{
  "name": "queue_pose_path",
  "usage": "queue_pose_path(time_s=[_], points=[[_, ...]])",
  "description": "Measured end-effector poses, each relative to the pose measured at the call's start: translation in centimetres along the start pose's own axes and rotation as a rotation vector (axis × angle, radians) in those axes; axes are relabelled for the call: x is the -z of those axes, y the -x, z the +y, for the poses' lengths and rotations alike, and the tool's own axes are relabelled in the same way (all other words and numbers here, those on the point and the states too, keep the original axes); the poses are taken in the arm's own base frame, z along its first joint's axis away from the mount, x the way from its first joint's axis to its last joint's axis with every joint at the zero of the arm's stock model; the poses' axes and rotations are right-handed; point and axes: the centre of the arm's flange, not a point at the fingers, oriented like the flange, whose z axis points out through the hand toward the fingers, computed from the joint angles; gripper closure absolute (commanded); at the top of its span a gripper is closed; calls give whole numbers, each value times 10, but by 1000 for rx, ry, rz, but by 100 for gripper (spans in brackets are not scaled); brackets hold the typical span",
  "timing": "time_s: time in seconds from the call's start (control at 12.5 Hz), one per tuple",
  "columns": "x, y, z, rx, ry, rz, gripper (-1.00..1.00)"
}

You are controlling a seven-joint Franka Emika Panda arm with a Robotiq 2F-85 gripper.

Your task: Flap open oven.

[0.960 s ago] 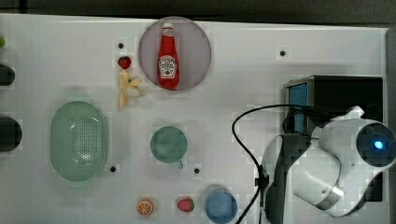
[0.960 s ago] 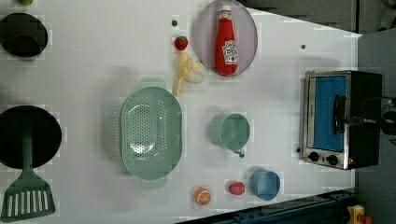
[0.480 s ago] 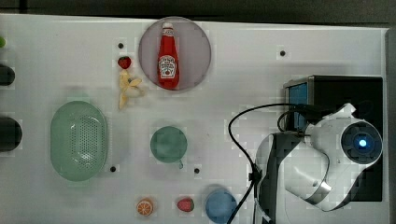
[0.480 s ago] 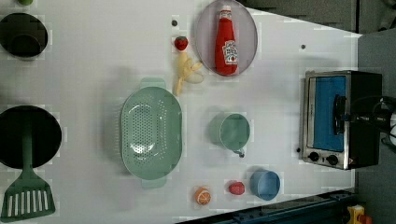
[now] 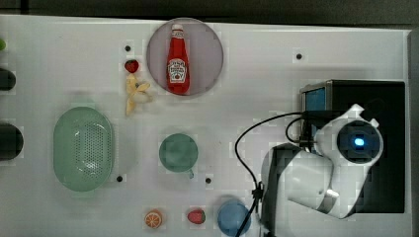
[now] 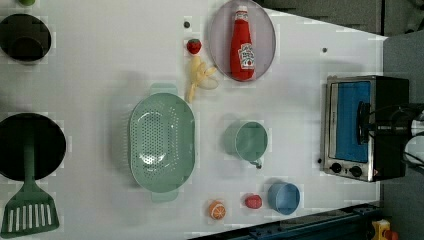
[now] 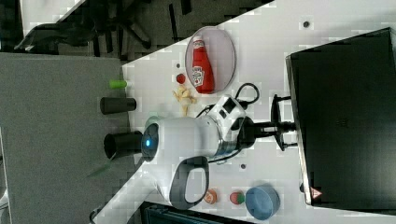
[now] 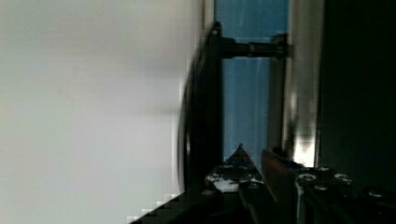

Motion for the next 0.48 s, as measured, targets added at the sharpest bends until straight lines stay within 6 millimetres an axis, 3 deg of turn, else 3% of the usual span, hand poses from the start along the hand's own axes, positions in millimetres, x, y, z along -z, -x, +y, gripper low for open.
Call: queue_pose_path(time_s=[0.48], points=[[-1, -14, -55, 4, 96, -17, 65]])
